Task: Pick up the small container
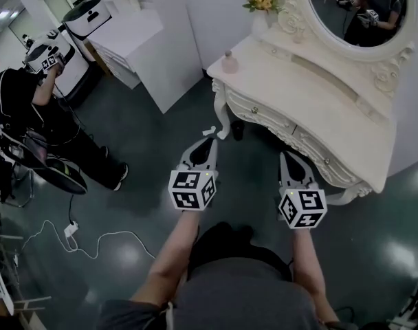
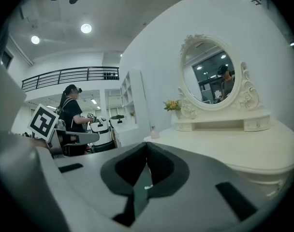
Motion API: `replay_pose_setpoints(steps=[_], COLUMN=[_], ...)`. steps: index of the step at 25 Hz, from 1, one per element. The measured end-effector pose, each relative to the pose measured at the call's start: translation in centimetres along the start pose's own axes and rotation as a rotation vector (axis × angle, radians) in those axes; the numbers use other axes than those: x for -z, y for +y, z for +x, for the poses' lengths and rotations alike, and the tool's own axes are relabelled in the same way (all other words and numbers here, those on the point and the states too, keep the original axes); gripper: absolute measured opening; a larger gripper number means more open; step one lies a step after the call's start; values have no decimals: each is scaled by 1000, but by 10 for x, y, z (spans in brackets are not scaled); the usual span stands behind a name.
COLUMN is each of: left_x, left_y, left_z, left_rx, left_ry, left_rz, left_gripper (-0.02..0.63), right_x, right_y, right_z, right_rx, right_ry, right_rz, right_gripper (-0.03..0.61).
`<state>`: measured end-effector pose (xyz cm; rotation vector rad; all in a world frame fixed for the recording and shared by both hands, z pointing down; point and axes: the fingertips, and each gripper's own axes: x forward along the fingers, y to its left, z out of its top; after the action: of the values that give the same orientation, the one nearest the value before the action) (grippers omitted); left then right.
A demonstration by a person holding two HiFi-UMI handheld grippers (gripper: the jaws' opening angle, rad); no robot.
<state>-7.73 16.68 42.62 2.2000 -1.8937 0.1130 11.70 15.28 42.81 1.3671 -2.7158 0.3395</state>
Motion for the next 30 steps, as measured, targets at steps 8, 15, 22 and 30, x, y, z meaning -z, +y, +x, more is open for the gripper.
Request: replay_pose_setpoints(steps=[8, 15, 22, 30], left_x=[-6, -11, -18, -30], left_y=[6, 16, 33, 62], left_z=[2, 12, 43, 102], left_rx=[-28, -48, -63, -57], left_ry=[-9, -3, -15, -5], left_rz=[-17, -29, -32, -18], left_gripper=[88, 141, 173, 193], right_x=[-4, -9, -13, -23], right_y=[-2, -7, -24, -44], right_z=[0, 6, 27, 82], right_rx=[-29, -37, -22, -9], right_ry=[-7, -8, -4, 5], right_rz=[8, 17, 15, 25], right_gripper=[3, 3, 3, 3])
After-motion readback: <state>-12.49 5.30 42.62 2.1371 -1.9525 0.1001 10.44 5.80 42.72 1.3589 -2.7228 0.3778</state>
